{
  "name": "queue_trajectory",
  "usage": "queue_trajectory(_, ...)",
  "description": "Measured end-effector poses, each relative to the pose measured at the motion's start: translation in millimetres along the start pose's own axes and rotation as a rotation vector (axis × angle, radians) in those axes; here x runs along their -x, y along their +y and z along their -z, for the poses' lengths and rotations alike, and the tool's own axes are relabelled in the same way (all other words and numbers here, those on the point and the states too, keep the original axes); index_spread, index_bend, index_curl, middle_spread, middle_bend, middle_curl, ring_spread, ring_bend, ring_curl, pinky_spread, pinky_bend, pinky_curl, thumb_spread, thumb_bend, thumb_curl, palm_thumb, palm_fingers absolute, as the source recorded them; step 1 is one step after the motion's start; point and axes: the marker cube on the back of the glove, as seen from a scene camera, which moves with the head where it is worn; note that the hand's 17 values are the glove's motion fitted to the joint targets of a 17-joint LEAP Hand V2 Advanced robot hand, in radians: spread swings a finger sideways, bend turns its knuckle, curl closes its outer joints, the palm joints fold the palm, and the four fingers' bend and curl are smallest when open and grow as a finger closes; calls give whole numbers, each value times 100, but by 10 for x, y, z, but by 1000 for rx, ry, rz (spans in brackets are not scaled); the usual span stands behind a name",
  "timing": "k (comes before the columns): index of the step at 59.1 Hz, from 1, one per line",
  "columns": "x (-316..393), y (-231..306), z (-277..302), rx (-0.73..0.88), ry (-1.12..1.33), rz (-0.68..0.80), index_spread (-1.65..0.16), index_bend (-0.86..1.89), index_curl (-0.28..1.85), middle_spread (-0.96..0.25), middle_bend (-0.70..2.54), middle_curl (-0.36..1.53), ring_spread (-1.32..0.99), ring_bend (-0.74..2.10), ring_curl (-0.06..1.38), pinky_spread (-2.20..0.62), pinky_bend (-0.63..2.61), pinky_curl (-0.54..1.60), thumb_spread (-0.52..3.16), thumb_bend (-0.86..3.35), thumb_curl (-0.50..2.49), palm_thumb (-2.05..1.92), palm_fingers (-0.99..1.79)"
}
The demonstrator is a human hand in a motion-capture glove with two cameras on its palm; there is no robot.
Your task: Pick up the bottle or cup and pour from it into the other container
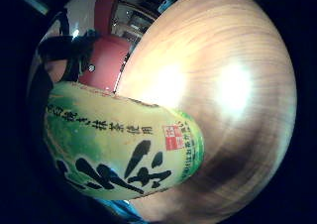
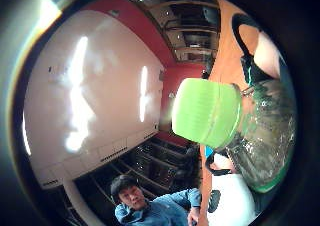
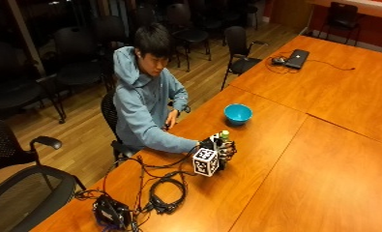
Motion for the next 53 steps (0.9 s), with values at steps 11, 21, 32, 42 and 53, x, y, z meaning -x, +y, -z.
queue_trajectory(11, 116, -103, -33, 15, 113, -15, -14, 15, 39, -9, 29, 49, -19, 45, 45, -20, 38, 35, 26, -4, 67, 104, 114)
queue_trajectory(21, 324, -224, -77, 56, 222, -9, -13, 15, 40, -8, 29, 50, -19, 44, 45, -20, 38, 36, 25, -4, 68, 104, 114)
queue_trajectory(32, 402, 133, 2, 511, 605, -81, -13, 15, 41, -8, 28, 51, -19, 43, 46, -20, 37, 37, 25, -4, 69, 104, 115)
queue_trajectory(42, 854, -67, -542, 437, 550, -71, -13, 15, 41, -8, 28, 51, -19, 43, 47, -20, 37, 37, 25, -4, 70, 104, 115)
queue_trajectory(53, 1006, -312, -931, 361, 786, -22, -13, 15, 41, -8, 28, 52, -19, 43, 47, -20, 37, 38, 25, -4, 70, 104, 115)
